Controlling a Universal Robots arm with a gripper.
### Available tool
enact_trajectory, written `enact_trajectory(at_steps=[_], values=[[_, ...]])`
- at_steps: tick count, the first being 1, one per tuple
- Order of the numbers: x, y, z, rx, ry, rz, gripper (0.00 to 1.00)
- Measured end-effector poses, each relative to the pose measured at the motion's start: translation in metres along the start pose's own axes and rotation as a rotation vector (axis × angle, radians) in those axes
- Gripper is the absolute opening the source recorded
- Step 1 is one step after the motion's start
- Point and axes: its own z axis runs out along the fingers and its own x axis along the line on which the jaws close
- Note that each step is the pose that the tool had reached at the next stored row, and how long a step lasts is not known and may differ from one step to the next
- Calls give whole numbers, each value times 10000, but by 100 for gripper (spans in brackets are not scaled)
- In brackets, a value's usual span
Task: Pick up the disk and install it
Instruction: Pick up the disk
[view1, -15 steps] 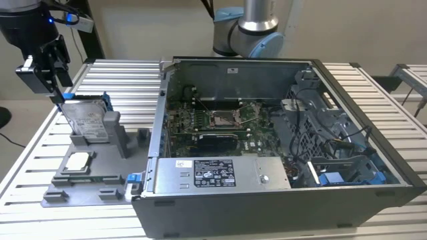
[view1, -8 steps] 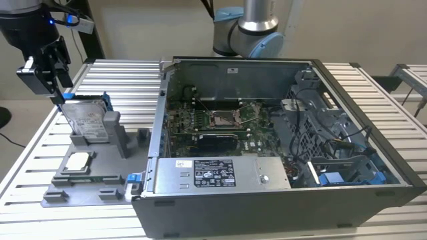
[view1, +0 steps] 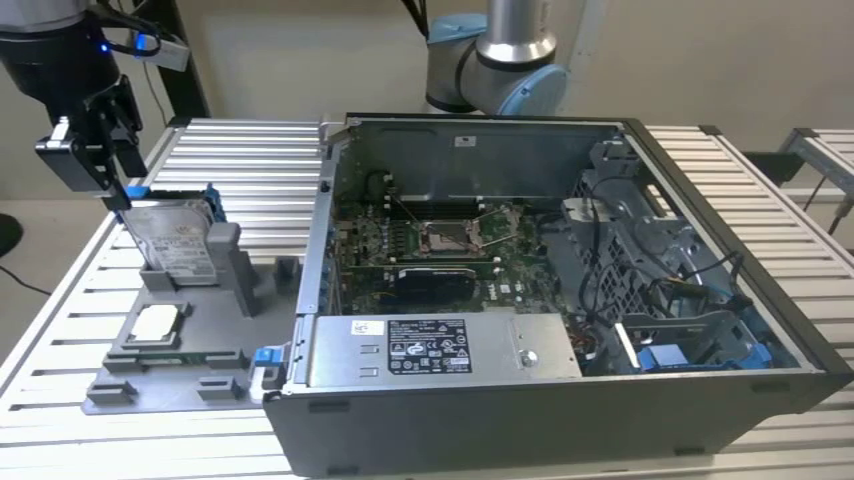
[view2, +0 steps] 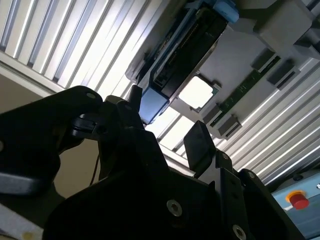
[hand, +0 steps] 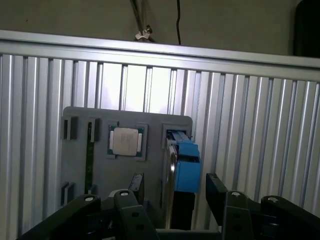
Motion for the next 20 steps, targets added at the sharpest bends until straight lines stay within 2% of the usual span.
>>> enact_trajectory(at_steps=[16,20], values=[[1,-1,83,0,2,2,100],[-19,-3,104,0,1,0,100]])
